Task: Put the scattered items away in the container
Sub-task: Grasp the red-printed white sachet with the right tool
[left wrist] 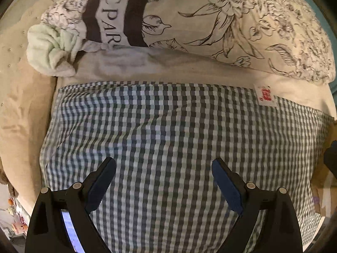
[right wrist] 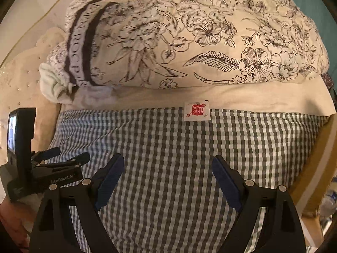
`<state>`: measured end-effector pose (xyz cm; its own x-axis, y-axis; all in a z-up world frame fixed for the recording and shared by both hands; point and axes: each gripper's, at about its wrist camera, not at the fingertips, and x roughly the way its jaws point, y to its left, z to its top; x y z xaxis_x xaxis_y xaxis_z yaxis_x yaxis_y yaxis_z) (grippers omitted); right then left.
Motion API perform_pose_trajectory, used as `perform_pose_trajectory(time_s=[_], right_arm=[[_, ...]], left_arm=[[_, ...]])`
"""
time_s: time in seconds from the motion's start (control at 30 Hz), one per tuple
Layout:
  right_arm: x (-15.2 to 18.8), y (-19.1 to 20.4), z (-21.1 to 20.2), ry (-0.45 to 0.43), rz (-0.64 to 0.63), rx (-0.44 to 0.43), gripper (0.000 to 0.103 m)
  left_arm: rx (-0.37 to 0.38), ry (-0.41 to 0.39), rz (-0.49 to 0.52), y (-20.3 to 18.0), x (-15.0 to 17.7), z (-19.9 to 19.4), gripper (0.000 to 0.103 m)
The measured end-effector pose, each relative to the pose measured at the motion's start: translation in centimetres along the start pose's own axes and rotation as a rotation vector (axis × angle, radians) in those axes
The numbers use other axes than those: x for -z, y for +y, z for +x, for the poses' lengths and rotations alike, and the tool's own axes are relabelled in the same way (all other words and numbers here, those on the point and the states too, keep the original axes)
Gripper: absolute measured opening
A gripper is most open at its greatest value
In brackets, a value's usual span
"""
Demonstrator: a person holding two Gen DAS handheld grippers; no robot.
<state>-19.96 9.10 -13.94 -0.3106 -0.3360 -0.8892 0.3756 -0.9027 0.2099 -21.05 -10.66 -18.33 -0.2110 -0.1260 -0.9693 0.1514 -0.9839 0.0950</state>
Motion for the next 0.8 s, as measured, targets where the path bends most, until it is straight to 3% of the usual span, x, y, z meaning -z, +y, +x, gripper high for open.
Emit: perform_pose_trajectory(time_s=[0.37,0.8], right_arm=[[-4.5,-3.0,7.6,0.044,0.022,0.047,0.085],[-6.7,-4.7,17.5,0.099,0.028,0.085,0.085]], left_arm=[[-0.028,0.033,-0.010,-0.8,-4.3,5.7,0.095],[-0.053,0.062,-0.040,-1.3,-7.1,10.4,0.095]])
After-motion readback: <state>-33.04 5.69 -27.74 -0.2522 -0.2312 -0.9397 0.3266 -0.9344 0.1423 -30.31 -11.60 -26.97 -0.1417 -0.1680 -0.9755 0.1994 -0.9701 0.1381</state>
